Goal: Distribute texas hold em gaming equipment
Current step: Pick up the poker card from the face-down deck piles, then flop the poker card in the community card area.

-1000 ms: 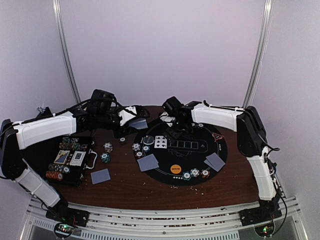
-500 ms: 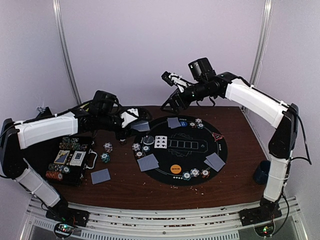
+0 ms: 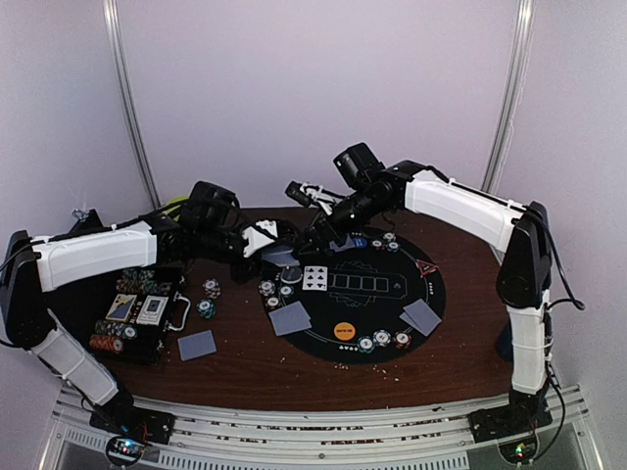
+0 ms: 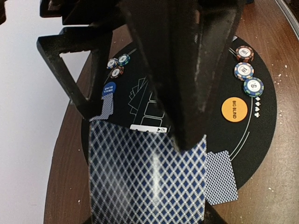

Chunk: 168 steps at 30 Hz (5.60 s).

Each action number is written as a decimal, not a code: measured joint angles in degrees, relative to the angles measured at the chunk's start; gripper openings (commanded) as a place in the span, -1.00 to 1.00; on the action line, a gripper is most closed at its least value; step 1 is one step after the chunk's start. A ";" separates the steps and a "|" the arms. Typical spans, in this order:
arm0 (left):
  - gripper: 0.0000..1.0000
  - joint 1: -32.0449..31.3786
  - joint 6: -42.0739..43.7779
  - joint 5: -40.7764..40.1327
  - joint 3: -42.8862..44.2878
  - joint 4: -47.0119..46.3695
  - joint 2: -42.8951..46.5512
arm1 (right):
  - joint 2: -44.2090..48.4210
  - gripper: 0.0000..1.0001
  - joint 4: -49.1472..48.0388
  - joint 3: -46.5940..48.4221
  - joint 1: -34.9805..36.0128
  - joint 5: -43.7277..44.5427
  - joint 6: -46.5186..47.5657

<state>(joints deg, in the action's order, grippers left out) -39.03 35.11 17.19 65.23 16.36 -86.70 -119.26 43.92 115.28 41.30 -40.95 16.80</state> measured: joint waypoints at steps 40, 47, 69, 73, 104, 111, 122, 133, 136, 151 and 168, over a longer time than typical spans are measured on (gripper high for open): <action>-0.86 -0.74 0.98 -0.68 0.00 1.20 -1.18 | -5.64 -0.81 5.16 5.40 -1.55 -10.05 0.74; -0.86 -0.85 0.98 -1.09 0.00 1.20 -1.20 | -4.37 -1.00 9.01 5.51 -1.86 -10.29 4.24; -0.87 -1.05 0.92 -1.18 0.00 0.02 -1.20 | 10.86 -1.00 5.88 -5.16 -6.88 8.28 4.76; -0.87 -1.05 0.83 -1.46 0.00 -0.02 -1.20 | 11.89 -1.00 0.15 -9.20 -6.23 24.35 2.23; -0.87 -1.03 0.59 -1.99 -0.17 0.09 -1.16 | -13.09 -0.76 -2.91 -9.70 8.48 73.90 1.40; -0.87 -1.11 0.59 -1.90 -0.24 -0.07 -1.16 | -14.21 -0.53 -2.34 -7.28 8.52 68.78 0.79; -0.87 -1.11 0.57 -1.90 -0.26 -0.04 -1.16 | -15.19 -0.41 -1.68 -6.64 8.55 63.54 -0.07; -0.87 -1.11 0.59 -1.90 -0.26 -0.07 -1.16 | -15.19 0.07 -1.79 -6.45 8.55 61.72 -0.33; -0.87 -1.11 0.59 -1.90 -0.26 -0.04 -1.16 | -15.19 0.14 -2.08 -6.40 8.55 61.68 -0.31; -0.87 -1.11 0.59 -1.90 -0.26 -0.07 -1.16 | -15.10 0.38 -3.50 -6.03 8.55 59.91 -0.42; -0.87 -1.11 0.59 -1.88 -0.26 -0.04 -1.11 | -5.99 0.76 -3.50 -8.52 2.78 56.28 -0.46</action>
<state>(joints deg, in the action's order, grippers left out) -40.14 35.70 15.31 64.97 16.32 -87.81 -125.25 40.42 106.76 44.07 15.33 16.34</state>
